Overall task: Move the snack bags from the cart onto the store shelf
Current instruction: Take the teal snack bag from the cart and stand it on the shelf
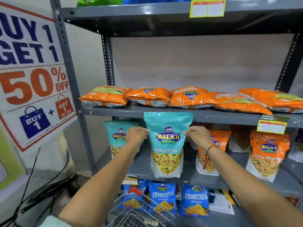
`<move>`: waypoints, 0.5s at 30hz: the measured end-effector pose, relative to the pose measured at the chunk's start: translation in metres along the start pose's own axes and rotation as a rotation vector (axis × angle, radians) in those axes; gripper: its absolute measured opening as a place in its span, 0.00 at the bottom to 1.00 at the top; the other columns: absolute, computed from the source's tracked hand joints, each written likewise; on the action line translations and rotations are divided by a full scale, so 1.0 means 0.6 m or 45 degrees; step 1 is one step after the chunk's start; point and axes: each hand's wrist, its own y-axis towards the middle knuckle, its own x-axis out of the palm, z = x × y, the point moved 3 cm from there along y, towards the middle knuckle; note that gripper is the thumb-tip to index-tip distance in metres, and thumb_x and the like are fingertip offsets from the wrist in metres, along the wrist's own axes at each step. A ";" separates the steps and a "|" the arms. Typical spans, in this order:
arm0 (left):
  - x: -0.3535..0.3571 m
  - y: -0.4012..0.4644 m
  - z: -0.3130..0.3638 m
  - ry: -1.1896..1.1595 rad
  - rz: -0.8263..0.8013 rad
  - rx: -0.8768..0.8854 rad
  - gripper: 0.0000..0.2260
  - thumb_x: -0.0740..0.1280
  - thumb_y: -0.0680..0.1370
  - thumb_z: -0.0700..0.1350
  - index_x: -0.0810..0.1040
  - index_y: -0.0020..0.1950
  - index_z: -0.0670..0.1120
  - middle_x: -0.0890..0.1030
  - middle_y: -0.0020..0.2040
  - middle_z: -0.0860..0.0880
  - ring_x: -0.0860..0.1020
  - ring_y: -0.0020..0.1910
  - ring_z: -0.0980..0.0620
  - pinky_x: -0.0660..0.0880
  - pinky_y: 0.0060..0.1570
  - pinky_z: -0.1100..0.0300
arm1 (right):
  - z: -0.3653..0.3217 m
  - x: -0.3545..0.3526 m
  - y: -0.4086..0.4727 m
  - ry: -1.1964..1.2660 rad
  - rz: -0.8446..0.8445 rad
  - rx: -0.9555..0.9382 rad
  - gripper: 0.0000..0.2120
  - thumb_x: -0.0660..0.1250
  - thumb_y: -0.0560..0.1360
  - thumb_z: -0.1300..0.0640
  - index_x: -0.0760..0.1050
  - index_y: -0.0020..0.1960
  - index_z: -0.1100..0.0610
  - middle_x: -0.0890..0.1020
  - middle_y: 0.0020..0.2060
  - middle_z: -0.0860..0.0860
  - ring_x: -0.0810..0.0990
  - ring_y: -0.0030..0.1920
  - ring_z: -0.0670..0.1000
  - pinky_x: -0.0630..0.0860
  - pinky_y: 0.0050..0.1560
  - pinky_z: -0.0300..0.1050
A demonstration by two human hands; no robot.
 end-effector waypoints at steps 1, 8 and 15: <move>0.010 0.014 -0.016 0.008 0.013 -0.023 0.06 0.70 0.59 0.49 0.82 0.27 0.46 0.86 0.37 0.43 0.84 0.41 0.41 0.81 0.49 0.42 | 0.017 0.011 0.010 0.011 0.002 0.023 0.13 0.71 0.68 0.57 0.75 0.27 0.59 0.73 0.19 0.47 0.69 0.25 0.48 0.65 0.28 0.42; 0.089 0.136 -0.129 -0.007 0.008 -0.046 0.07 0.69 0.57 0.55 0.83 0.29 0.55 0.86 0.42 0.44 0.83 0.44 0.42 0.80 0.52 0.45 | 0.121 0.076 0.084 -0.003 0.004 0.071 0.13 0.71 0.70 0.57 0.75 0.30 0.62 0.76 0.26 0.51 0.70 0.29 0.47 0.66 0.29 0.38; 0.131 0.203 -0.161 0.050 0.039 0.014 0.03 0.70 0.62 0.55 0.82 0.29 0.59 0.87 0.39 0.47 0.84 0.42 0.46 0.81 0.50 0.46 | 0.190 0.115 0.160 0.051 0.032 0.115 0.12 0.70 0.70 0.56 0.77 0.35 0.65 0.84 0.36 0.60 0.77 0.36 0.52 0.74 0.40 0.45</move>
